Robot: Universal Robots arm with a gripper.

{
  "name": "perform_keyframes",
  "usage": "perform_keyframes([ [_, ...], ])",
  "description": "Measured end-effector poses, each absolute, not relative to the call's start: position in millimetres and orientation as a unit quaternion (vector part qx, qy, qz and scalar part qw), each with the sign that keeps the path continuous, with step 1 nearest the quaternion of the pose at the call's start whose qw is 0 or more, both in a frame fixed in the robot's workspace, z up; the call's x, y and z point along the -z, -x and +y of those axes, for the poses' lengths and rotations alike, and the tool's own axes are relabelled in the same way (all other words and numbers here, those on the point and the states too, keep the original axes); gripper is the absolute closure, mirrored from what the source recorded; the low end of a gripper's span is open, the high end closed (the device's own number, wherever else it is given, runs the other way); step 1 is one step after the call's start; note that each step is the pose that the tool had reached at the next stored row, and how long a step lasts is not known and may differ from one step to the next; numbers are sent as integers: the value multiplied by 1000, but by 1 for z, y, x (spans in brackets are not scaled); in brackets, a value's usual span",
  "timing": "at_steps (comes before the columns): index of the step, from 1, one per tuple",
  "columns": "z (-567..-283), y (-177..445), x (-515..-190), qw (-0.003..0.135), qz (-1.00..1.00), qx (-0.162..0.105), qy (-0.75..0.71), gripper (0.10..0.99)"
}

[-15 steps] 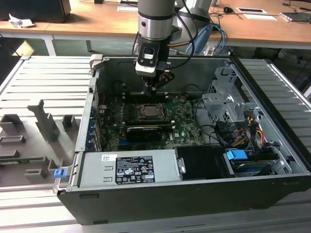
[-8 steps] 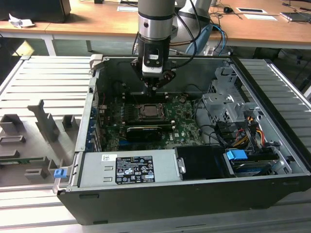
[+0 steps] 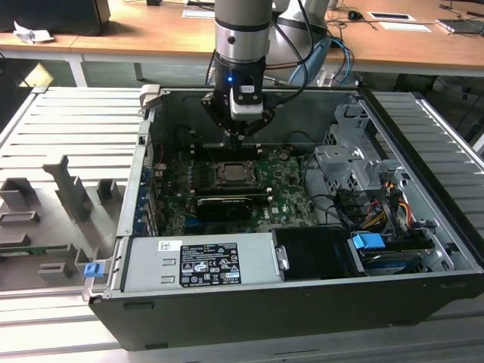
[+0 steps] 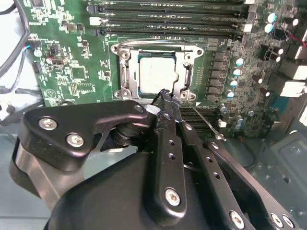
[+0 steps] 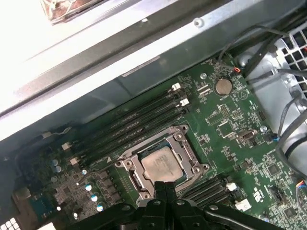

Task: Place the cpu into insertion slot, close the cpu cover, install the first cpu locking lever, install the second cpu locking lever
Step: 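Install the first cpu locking lever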

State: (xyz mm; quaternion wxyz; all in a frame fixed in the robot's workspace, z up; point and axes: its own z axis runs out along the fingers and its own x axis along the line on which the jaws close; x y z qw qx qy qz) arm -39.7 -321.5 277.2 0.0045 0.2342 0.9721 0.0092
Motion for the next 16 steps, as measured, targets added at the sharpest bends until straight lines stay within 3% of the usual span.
perform_keyframes([
  [16, -322, 44, -277, 3, 993, -10, -121, 980],
])
